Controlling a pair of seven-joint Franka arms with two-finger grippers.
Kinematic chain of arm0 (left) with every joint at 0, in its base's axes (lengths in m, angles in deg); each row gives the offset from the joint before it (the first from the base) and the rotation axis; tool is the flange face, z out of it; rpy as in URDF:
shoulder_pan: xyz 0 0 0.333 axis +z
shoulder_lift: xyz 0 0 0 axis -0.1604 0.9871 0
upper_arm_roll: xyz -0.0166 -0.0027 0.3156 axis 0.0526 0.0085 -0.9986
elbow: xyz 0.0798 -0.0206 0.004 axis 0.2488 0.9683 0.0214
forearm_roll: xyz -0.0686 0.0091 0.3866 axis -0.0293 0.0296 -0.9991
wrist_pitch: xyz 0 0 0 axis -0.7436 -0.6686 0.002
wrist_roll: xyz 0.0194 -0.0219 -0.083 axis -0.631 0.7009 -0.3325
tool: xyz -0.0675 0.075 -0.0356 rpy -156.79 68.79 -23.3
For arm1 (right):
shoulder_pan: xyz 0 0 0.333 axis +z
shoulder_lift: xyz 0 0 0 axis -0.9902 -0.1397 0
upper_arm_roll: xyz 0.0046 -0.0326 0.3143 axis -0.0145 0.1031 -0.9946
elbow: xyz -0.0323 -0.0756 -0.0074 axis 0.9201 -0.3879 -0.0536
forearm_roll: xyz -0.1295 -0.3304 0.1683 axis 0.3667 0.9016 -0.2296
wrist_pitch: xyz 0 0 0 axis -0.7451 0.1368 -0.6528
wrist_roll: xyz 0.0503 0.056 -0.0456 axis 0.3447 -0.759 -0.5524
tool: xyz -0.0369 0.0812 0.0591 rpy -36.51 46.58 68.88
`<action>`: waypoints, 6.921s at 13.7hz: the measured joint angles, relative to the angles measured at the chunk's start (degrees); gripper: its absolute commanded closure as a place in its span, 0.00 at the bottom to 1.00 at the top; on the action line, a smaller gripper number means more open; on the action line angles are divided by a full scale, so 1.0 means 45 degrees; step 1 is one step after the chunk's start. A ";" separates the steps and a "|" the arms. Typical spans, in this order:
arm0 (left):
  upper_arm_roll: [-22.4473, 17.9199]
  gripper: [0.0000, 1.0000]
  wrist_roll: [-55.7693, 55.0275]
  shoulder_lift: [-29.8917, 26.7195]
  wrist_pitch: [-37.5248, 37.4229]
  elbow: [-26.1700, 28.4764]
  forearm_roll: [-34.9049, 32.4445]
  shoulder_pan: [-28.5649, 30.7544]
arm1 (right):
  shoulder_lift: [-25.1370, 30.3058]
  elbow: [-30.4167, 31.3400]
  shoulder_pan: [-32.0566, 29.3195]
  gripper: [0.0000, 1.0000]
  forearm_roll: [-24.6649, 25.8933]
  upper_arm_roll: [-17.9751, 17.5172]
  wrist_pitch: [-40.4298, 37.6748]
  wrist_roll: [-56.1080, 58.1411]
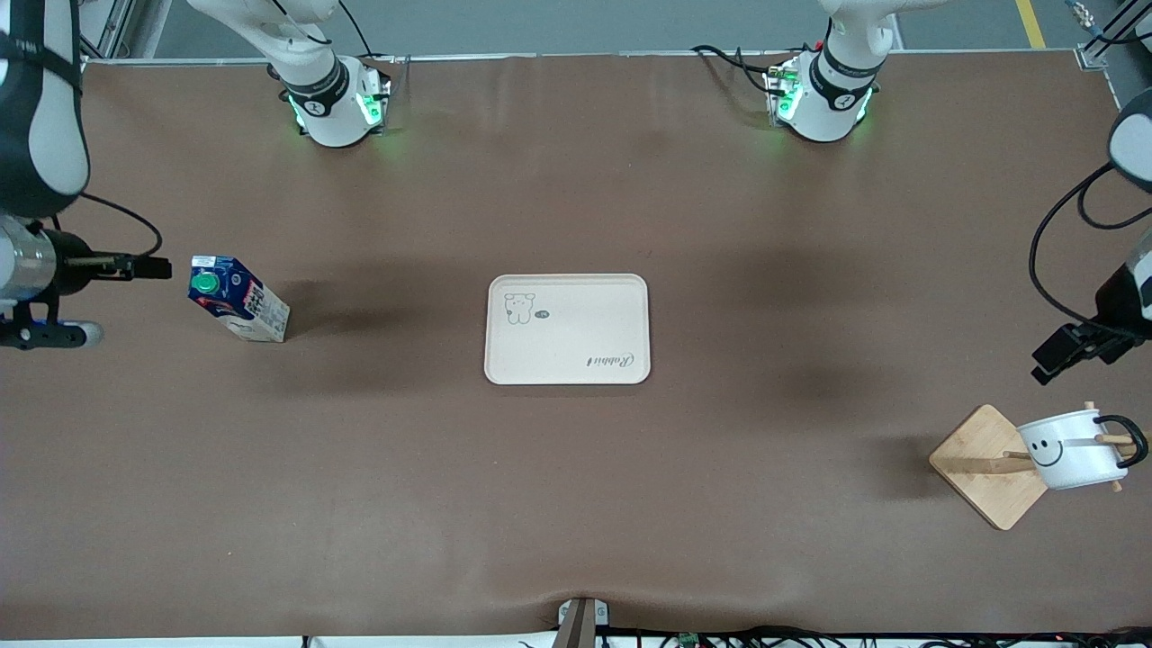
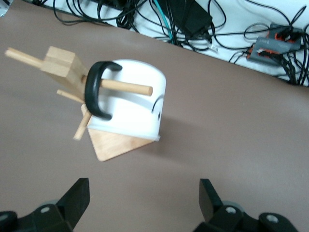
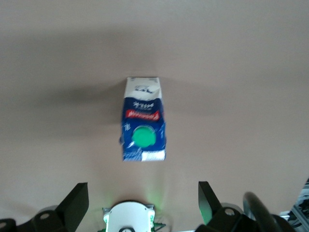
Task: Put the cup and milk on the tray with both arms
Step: 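Grasp the milk carton with the right gripper while the left gripper grasps the mug, then carry the milk carton over the tray while the left gripper lifts the mug off, then set the milk carton on the tray and open the right gripper, then withdraw the right gripper while the left gripper lowers the mug onto the tray, then open the left gripper and draw it back from the mug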
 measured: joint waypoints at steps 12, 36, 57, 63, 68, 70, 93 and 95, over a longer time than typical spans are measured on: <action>0.0051 0.28 -0.1642 0.1603 0.4226 0.1028 0.0000 0.0289 | 0.2245 0.6291 -0.0136 0.00 -0.0709 -0.0260 0.5313 0.0367; 0.0352 1.00 -0.1791 0.2310 0.4825 0.0115 -0.0002 -0.0216 | 0.0374 0.0647 0.6351 1.00 -0.3214 -0.0517 0.1473 -0.5900; 0.1318 1.00 -0.7002 0.1999 -0.3140 -0.1734 -0.0002 -0.4785 | -0.5338 -0.3859 0.8862 0.00 -0.3591 -0.0275 0.2485 -0.6753; 0.1406 1.00 -0.7829 0.3715 -0.3128 -0.1952 0.0740 -0.7340 | -0.4734 -0.5139 0.7884 0.00 -0.3902 -0.0152 0.1561 -0.6750; 0.1438 1.00 -0.9028 0.5793 -0.3126 -0.3601 0.3121 -0.8531 | -0.2831 -0.6401 0.5312 0.00 -0.2875 0.0195 -0.0561 -0.6632; 0.1453 1.00 -0.9401 0.6687 -0.3128 -0.4273 0.3986 -0.8885 | -0.1910 -0.6370 0.4700 0.00 -0.1525 0.0191 -0.0995 -0.6171; 0.1035 0.00 -0.9138 0.4353 -0.7449 -0.6558 0.1645 -0.6921 | 0.3691 -0.1019 0.1186 0.00 -0.1686 -0.0041 -0.0503 -0.1719; 0.1007 0.00 -0.7980 0.3676 -0.8347 -0.6547 0.1110 -0.6041 | 0.3691 -0.1017 0.1184 0.00 -0.1687 -0.0029 -0.0504 -0.1145</action>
